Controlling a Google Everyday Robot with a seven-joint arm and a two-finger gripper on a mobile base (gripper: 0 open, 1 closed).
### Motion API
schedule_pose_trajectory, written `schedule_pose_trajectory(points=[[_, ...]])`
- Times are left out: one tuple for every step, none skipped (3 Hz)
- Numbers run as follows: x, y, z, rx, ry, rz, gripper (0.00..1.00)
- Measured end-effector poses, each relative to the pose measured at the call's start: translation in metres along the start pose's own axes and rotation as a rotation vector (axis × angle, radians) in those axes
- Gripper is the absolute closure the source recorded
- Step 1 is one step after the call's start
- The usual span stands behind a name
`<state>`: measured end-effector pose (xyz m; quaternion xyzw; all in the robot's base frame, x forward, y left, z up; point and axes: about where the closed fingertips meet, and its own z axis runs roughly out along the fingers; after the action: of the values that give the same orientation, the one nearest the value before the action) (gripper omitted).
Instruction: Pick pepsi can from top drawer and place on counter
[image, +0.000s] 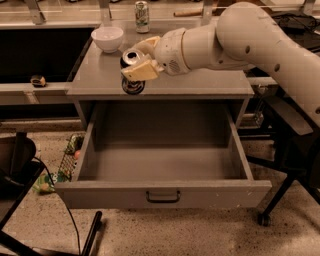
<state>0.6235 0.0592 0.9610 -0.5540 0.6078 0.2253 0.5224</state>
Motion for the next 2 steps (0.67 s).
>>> schedule_pose_trajectory(points=[[0.004,-0.032,0.011,0.034,-0.006,0.033,1.0],[0.015,-0.074,0.026,0.049,0.0,0.103,1.0]])
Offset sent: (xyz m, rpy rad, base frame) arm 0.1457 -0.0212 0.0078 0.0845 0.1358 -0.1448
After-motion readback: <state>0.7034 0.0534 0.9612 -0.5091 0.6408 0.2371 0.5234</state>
